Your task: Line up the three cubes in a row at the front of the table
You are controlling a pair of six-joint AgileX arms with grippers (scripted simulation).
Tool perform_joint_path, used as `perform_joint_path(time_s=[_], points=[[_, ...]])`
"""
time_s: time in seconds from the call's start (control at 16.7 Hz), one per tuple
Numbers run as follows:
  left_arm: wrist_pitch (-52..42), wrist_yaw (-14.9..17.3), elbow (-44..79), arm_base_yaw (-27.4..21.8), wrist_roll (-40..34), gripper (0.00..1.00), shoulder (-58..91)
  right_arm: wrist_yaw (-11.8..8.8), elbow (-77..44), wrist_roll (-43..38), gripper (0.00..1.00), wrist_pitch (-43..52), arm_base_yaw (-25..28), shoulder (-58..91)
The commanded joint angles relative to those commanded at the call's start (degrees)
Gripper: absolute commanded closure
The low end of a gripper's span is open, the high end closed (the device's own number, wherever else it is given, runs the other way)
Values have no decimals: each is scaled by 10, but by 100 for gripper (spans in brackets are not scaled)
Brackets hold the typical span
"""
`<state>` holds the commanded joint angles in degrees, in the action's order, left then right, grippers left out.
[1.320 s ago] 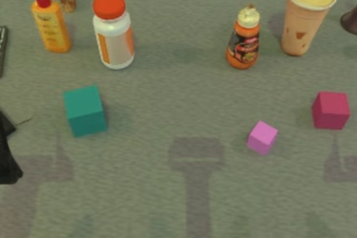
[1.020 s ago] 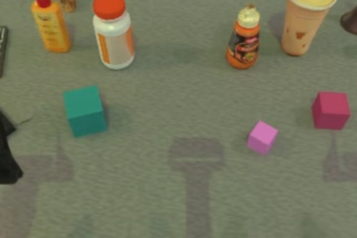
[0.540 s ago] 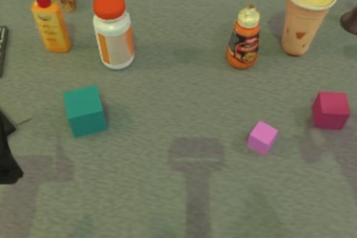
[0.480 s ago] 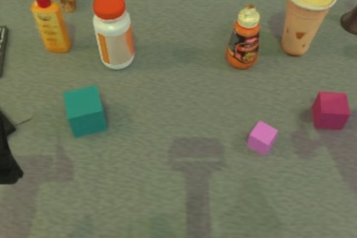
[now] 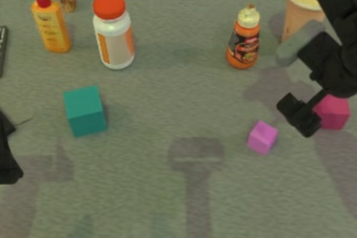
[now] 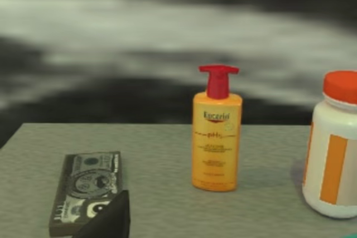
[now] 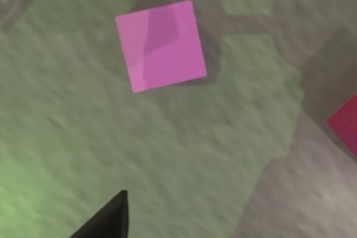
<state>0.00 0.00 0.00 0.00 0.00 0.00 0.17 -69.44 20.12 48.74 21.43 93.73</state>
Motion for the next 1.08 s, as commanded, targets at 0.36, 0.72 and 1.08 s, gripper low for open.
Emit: perform_joint_path(time_s=[0.36, 0.72, 1.08], points=[[0, 0, 0, 0, 0, 0, 0, -1, -175, 48, 0, 108, 51, 215], [0, 0, 0, 0, 0, 0, 0, 0, -212, 57, 0, 127, 61, 254], [0, 0, 0, 0, 0, 0, 0, 0, -185, 57, 0, 84, 61, 272]])
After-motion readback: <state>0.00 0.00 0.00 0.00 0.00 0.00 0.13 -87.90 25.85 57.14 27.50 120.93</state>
